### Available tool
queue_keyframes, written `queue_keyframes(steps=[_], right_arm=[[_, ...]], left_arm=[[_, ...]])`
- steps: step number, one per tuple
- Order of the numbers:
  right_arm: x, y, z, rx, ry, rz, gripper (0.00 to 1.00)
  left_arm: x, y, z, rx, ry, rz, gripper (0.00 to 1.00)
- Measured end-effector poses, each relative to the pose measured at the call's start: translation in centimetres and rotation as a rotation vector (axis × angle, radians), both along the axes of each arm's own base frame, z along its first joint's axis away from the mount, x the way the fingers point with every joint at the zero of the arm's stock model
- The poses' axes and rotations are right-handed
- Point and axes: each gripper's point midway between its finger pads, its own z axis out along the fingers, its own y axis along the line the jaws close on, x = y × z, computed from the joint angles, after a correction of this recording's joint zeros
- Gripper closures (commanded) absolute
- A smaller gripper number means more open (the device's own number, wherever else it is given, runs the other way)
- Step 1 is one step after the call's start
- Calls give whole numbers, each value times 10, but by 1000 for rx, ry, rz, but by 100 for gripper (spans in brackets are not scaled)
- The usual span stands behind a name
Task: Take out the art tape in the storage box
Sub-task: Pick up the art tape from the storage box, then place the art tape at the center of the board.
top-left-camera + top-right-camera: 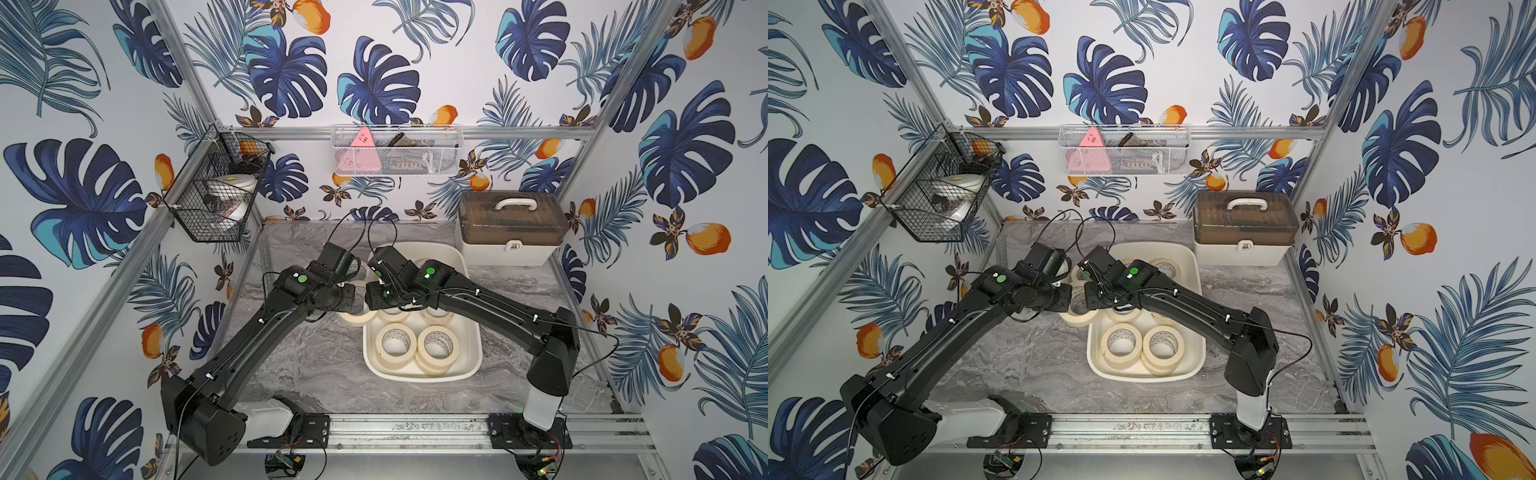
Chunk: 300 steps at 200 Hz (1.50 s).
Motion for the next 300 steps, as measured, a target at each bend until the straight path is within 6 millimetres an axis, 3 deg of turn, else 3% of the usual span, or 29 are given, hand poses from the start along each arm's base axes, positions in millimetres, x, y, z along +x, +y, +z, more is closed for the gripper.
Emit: queue_keyframes(steps=[85,118,172,229,267,300], right_arm=[[9,-35,46,-14,-175,-63,35],[11,-53,55,-44,-225,-91,34],[16,-80,49,-93,-241,-131,34],[23,-110,29,-127,-195,-175,34],[25,-132,20,-129,-162,-208,34],[25,-148,15,-121,-135,-233,34]], left_arm=[[17,11,-15,43,-18,108,100],[26,30,-30,18,-1,229,100],[28,81,-56,-58,20,515,100],[29,119,-63,-41,-15,752,100],[15,147,-85,-12,7,922,100],[3,159,-110,-6,54,1019,100]])
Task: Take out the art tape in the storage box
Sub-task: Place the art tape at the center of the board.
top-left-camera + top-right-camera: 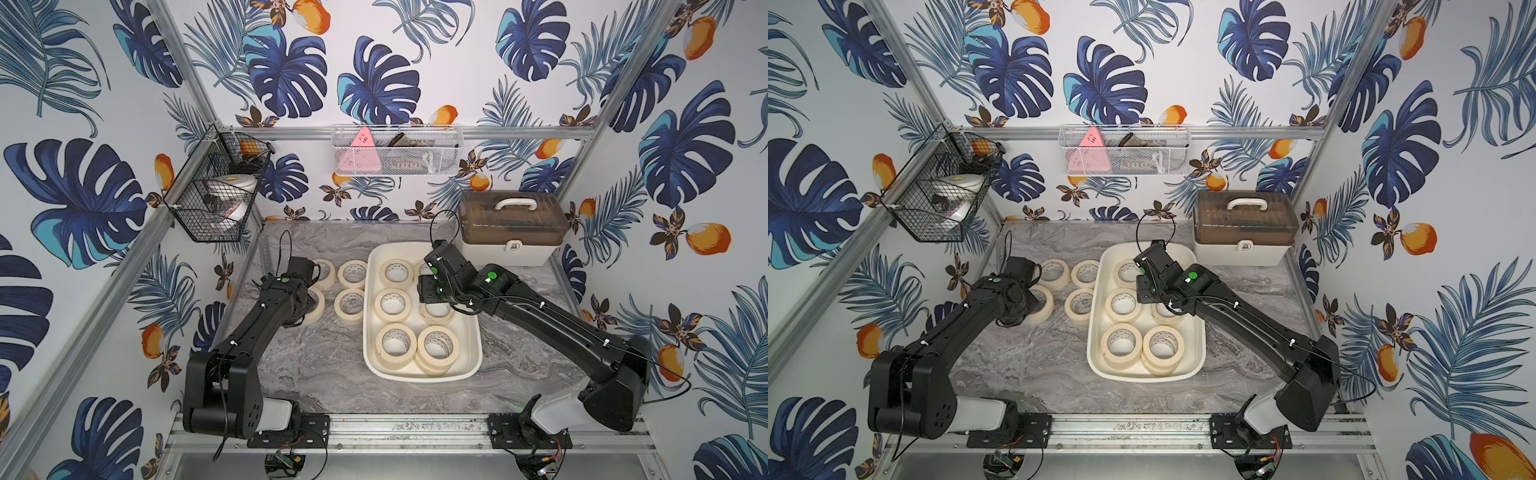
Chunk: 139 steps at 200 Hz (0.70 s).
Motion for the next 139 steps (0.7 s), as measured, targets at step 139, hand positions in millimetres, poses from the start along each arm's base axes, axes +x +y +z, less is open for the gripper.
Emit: queue_keyframes(steps=[139], right_arm=[[2,-22,-7,6,24,-41,34]], left_arm=[[-1,7,-55,-37,44,94,100]])
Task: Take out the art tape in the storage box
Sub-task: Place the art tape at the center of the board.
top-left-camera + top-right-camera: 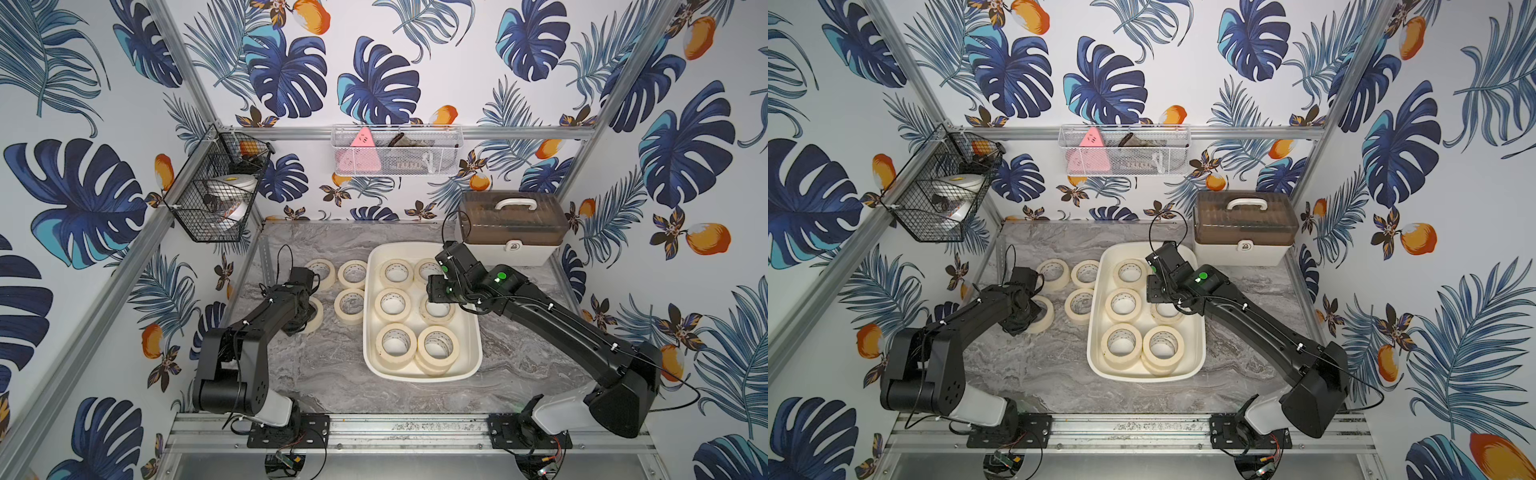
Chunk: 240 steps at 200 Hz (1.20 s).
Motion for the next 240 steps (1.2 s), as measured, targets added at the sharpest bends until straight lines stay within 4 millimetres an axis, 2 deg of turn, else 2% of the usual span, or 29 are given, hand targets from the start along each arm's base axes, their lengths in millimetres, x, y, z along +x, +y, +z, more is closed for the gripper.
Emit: queue_keyframes(steps=[102,176,184,199,217,226,240], right_arm=[[0,-6,-2,-1,4,-11,33],[-5,-4,-1,28,20,10,33],[-7,-3,-1,33,24,17,33],[-9,-1,0,47,32,32,32],[-12,2,1,61,42,50,32],[-13,2,1,65,46,56,32],[-15,5,0,76,57,77,32]], left_arm=[[22,-15,-17,-89,-40,-29,99],[44,-21,-21,-116,-91,-66,77],[46,-22,-21,-120,-95,-68,72],[47,-23,-21,-124,-99,-71,56],[47,-32,-25,-172,-91,-89,41],[46,-36,-24,-192,-92,-96,36],[44,-36,-20,-197,-82,-103,33]])
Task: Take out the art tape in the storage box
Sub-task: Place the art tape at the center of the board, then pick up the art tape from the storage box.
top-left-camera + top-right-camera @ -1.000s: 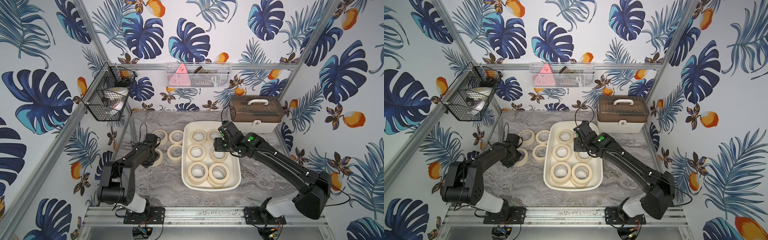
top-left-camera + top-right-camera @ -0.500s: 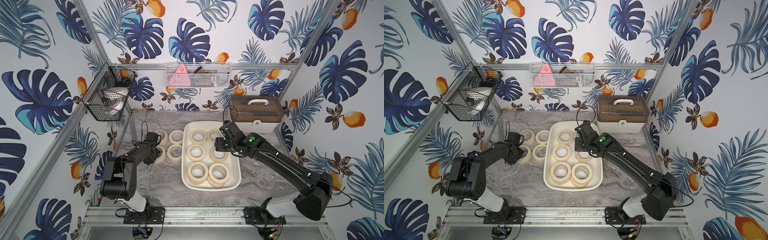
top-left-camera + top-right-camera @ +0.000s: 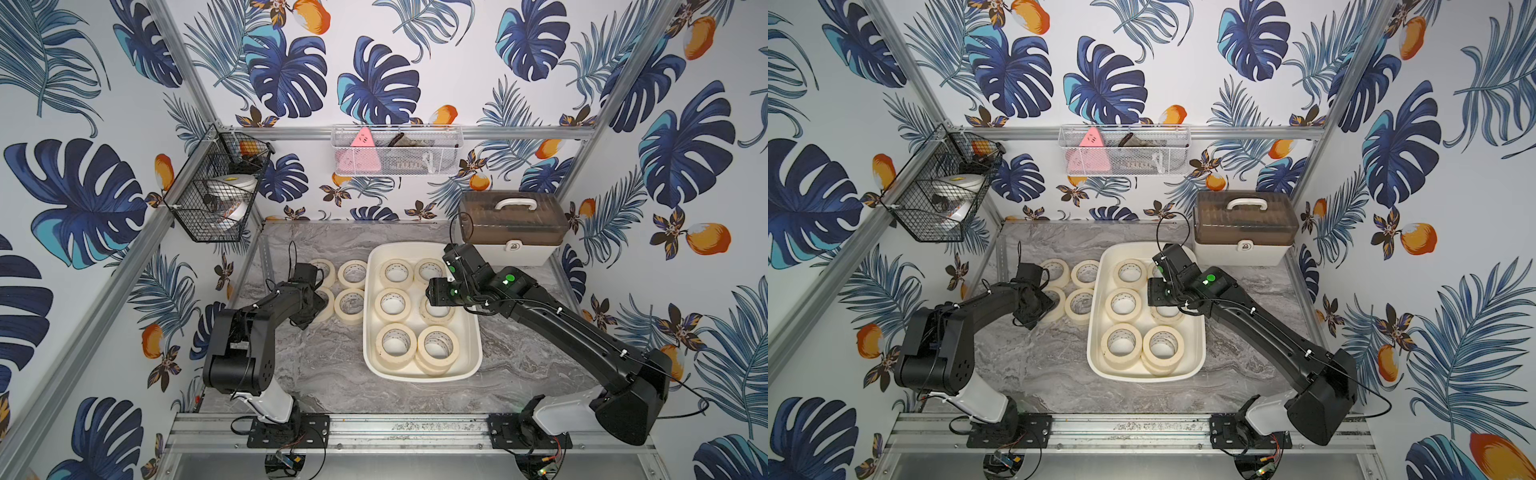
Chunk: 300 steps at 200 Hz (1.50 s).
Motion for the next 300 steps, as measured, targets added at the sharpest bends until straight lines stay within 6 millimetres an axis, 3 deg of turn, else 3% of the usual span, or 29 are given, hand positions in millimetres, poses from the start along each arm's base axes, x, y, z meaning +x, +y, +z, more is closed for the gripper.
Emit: queue_keyframes(steps=[39,95,145,191,236,300], right_arm=[[-9,8,-4,25,33,63,31],[-22,21,-10,80,72,158,30],[-34,43,-27,139,143,273,30],[-54,69,-48,117,177,387,30],[-67,89,-81,-27,172,443,30],[-47,71,-112,-244,119,362,31]], left_arm=[[6,2,37,22,-56,-33,23],[7,4,97,69,-146,-107,18],[1,-5,141,92,-186,-278,17],[-22,-34,164,22,-241,-510,18],[-47,-61,173,-67,-306,-665,16],[-62,-78,176,-128,-346,-760,11]])
